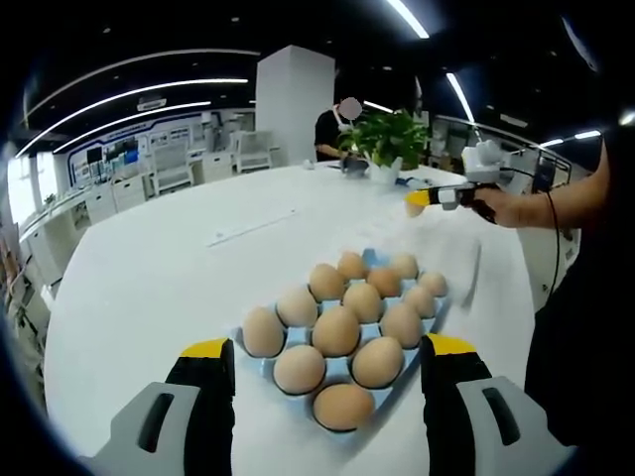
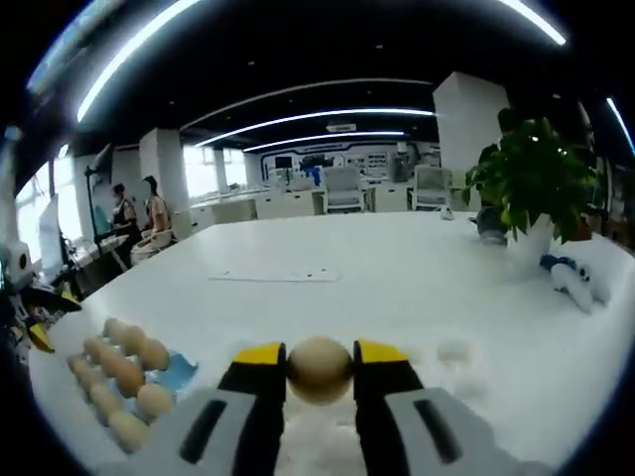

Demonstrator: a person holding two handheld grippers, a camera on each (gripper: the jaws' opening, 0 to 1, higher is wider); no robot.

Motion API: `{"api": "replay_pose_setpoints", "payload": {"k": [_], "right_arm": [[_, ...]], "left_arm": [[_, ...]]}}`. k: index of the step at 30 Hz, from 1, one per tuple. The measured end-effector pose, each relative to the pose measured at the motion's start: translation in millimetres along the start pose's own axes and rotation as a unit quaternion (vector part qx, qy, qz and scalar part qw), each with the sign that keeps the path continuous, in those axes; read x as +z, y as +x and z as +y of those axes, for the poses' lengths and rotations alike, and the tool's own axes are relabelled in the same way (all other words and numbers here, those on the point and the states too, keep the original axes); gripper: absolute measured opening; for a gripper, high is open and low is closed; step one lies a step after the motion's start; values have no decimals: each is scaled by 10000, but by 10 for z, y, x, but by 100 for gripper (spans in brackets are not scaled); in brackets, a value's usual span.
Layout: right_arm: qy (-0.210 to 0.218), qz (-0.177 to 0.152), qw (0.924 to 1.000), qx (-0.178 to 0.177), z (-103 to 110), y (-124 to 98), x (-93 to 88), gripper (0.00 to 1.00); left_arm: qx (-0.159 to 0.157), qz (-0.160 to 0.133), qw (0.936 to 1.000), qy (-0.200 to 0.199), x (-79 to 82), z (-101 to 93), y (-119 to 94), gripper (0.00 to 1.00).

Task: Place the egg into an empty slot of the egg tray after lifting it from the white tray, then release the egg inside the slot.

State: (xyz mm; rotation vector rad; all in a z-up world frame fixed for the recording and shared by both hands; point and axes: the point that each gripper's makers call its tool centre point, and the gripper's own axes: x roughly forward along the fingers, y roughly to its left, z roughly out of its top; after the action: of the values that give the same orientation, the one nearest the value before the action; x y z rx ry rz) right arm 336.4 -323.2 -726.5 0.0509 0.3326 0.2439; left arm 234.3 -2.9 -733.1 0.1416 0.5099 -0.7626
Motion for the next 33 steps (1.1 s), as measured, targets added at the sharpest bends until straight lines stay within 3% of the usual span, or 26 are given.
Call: {"api": "replay_pose_setpoints", "payload": {"k": [8,19,24,33], "right_arm": [[-159,116,9977,644,500,128,-33,26],[-348,306,9906,1289,984,227,-157,26],[-527,399,9859,1540,1180,272,-211,26],[-709,469,9798,1809,1339,343,-230,26]], "left_arm": [[0,-10,10000,9,5,10,3,76],[2,-3,10000,0,-11,14,-2,76],[-3,-14,10000,2,2,1,4,76],[9,8,10000,-15,-5,-14,-7,76]]}}
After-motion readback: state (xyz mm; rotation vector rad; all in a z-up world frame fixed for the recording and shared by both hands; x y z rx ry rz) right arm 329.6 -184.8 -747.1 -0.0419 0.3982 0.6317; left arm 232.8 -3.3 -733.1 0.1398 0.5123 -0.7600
